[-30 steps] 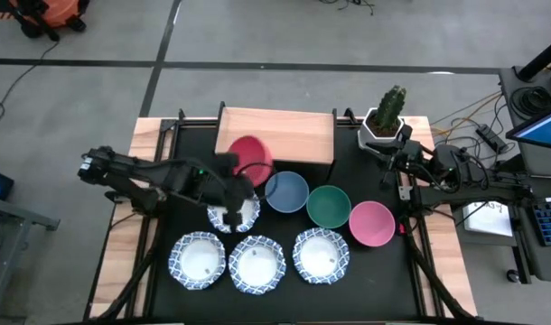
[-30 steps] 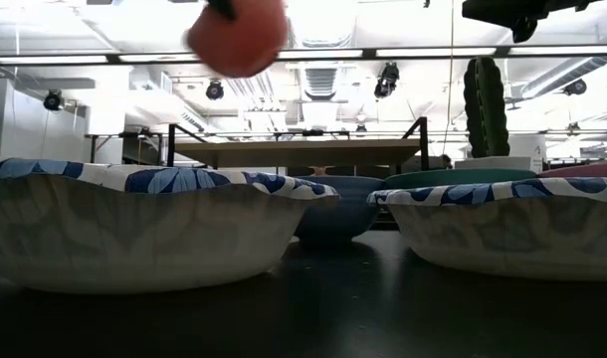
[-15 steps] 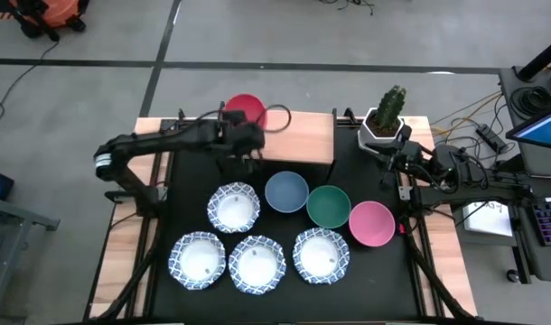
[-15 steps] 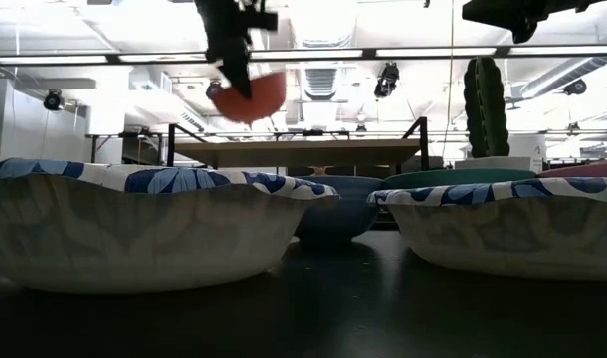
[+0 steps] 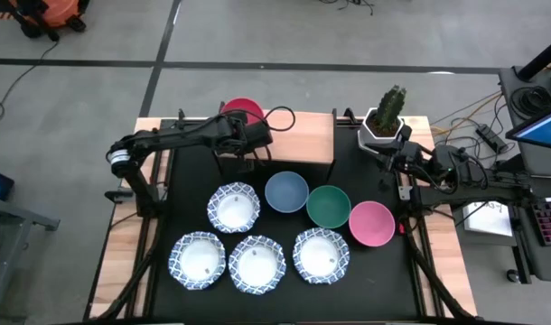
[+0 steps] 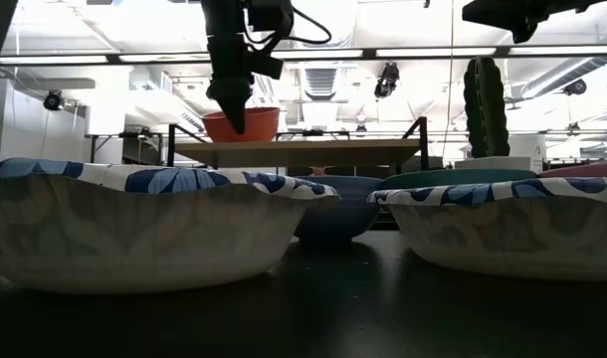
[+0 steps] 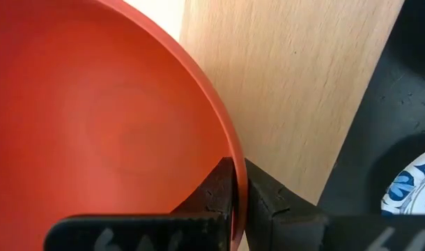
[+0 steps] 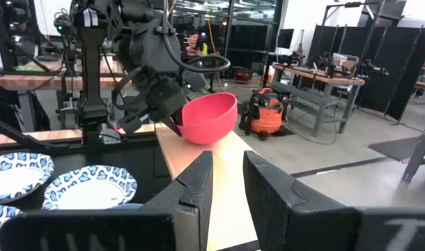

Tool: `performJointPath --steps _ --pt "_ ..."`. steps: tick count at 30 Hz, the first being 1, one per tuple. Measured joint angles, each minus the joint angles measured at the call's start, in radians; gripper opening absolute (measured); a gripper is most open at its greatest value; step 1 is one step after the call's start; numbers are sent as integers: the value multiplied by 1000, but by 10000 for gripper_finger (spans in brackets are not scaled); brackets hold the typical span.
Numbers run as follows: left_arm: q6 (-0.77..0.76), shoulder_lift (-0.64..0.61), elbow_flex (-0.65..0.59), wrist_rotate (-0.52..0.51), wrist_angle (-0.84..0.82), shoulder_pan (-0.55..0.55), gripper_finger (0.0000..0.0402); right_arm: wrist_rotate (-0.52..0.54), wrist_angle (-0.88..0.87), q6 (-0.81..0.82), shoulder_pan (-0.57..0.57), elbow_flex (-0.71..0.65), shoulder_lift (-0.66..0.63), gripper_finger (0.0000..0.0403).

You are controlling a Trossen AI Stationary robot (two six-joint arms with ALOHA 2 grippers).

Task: Place and stack bowls onto a shelf
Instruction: Put the orange bowl on the shelf, then put the white bowl on the shelf

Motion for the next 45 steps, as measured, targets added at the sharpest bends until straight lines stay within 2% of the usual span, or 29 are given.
performJointPath --steps 6,16,27,31,36,39,45 --pt "3 0 0 2 3 0 7 0 0 -9 0 0 0 70" --pt "3 -2 4 5 0 4 66 0 0 -7 0 0 0 70" --pt "-6 -3 144 8 -83 4 114 0 -2 2 0 0 0 70" --pt "-55 -3 224 86 -141 3 123 0 -2 3 0 0 0 70" --pt "-143 -21 280 306 -143 -18 122 0 -3 2 0 0 3 70" --pt "-137 -61 232 394 -72 -76 121 0 -5 -8 0 0 5 70" --pt "-180 -198 -7 398 153 -256 121 -1 -14 28 0 0 20 70"
